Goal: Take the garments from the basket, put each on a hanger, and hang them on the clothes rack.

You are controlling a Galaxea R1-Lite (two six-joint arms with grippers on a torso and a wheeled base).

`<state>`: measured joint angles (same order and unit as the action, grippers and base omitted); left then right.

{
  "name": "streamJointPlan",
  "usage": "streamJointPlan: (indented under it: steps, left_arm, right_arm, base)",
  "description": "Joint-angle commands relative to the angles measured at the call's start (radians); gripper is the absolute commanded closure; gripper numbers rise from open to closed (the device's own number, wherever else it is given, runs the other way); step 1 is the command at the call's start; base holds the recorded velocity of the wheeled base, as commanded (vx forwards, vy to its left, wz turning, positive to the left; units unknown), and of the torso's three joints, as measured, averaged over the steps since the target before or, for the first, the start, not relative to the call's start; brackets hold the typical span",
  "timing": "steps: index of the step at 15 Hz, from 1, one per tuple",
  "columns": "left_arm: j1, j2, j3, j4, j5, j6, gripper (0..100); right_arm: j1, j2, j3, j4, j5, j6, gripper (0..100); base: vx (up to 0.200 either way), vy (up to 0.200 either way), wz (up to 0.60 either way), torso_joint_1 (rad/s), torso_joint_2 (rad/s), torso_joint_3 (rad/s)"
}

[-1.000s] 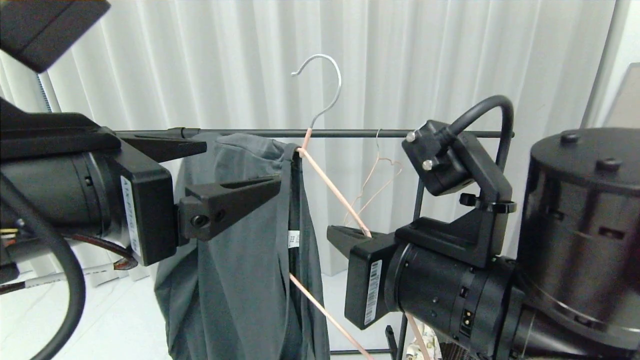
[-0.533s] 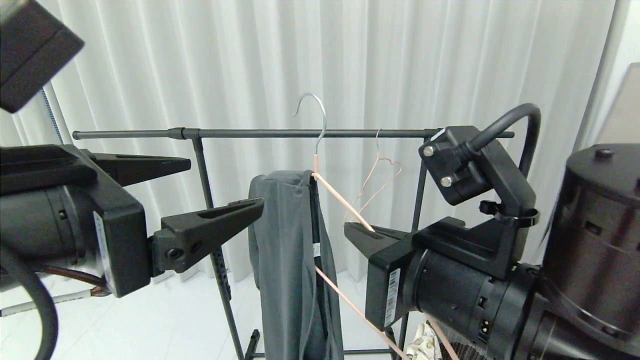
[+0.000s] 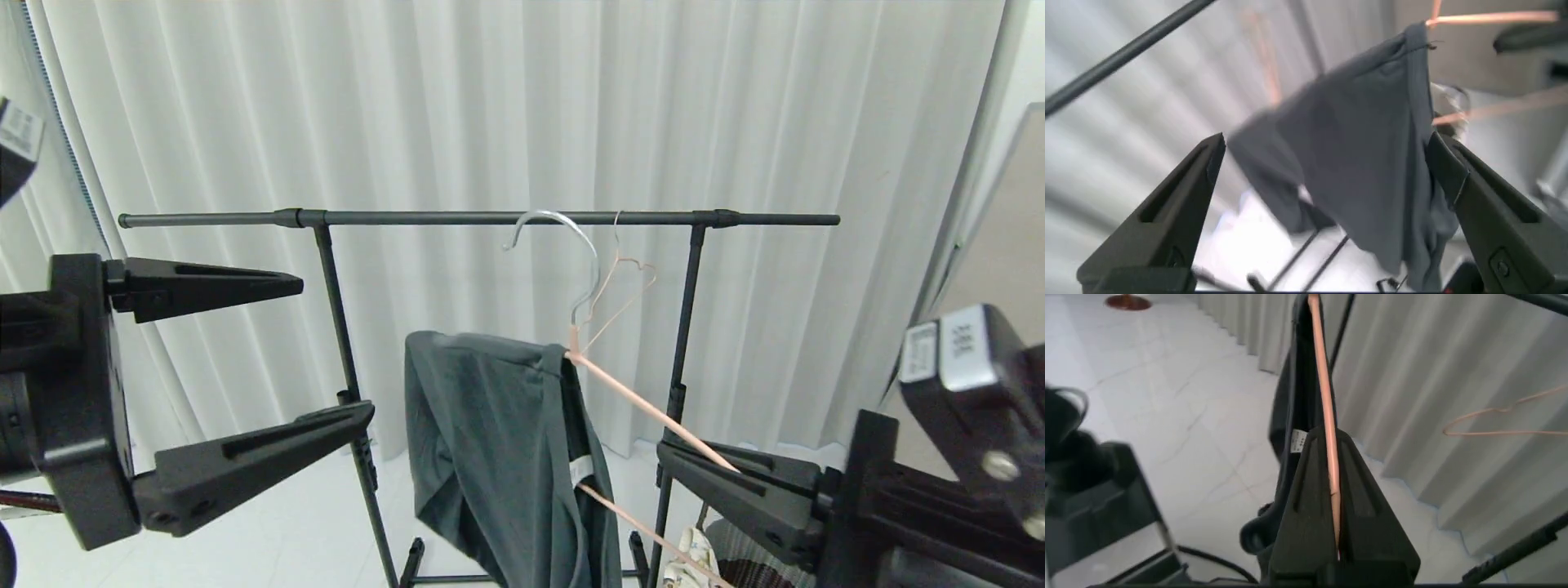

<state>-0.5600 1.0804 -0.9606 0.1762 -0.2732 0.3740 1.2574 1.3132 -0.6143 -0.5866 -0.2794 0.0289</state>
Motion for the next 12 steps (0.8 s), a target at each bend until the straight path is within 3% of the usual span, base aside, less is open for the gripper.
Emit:
streamJointPlan:
  steps: [1,4,5,9,12]
  left_arm:
    - [0.034,0.026,0.025,0.000,-0.063,0.037,0]
    - [0.022,0.027,0.074,0.000,-0.179,0.134,0]
    - [-0.001,0.015,0.118,0.000,-0.222,0.189,0]
    - [-0.129,0.019,0.169,0.000,-0.236,0.213,0]
    - [-0.232,0.027,0.223,0.000,-0.236,0.215,0]
  right_arm:
    - [0.022,-0.104,0.068,0.001,0.034,-0.024,100]
    - [0.096,-0.120,0.097,0.001,0.037,-0.021,100]
    - [0.155,-0.124,0.108,0.007,0.037,-0.017,100]
    - [0.266,-0.109,0.120,0.008,0.040,-0.014,100]
    - [0.296,-0.098,0.125,0.008,0.046,-0.014,100]
  base:
    - [0.000,0.000,0.00,0.000,0.00,0.000]
    - [0.000,0.000,0.00,0.000,0.00,0.000]
    - [0.000,0.000,0.00,0.000,0.00,0.000]
    - [0.000,0.000,0.00,0.000,0.00,0.000]
    - [0.000,0.000,0.00,0.000,0.00,0.000]
